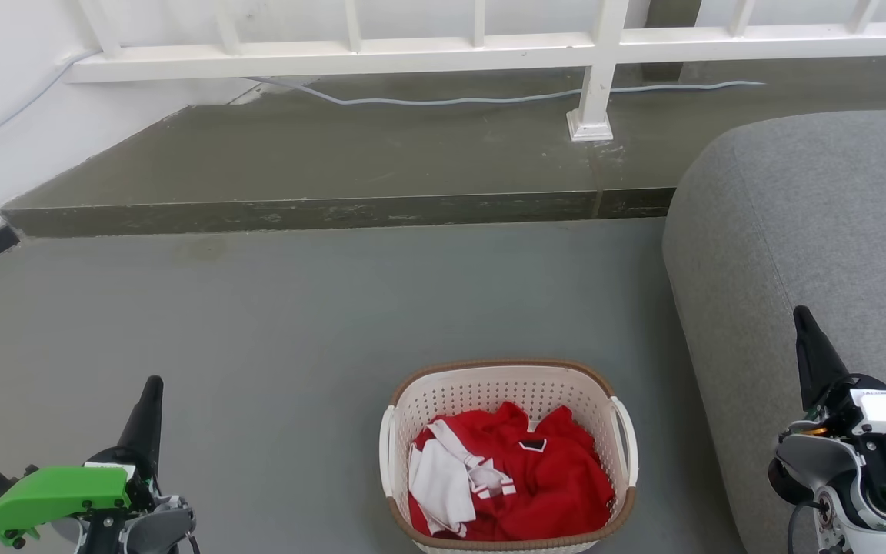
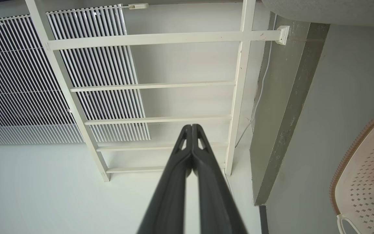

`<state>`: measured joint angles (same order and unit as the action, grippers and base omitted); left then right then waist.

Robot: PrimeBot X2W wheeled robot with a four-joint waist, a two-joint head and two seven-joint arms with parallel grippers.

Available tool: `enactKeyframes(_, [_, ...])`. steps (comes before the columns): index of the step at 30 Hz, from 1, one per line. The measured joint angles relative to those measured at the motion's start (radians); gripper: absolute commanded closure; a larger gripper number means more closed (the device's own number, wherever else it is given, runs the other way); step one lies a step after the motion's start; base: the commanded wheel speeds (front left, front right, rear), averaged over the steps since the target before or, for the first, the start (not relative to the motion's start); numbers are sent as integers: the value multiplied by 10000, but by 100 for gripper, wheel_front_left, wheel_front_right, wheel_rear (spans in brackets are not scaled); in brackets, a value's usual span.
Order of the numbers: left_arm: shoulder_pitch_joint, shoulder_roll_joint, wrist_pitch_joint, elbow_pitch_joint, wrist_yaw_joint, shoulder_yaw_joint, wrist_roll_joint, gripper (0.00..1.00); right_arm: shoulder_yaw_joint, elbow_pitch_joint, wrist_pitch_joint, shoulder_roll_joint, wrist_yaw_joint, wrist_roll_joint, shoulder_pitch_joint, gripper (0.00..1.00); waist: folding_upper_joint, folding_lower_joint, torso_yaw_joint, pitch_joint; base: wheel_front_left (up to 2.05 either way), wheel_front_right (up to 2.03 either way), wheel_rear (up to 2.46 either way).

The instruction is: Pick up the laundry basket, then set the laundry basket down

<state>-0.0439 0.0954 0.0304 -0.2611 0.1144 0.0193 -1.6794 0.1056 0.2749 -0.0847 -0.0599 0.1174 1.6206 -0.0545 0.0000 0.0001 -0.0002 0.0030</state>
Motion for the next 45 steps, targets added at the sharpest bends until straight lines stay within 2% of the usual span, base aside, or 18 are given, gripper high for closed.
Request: enactKeyframes(45, [-30,-2,52,-130,82,-59,2,100,33,0,0,21,0,0,-2,100,0,0,1,-2,0,0,0])
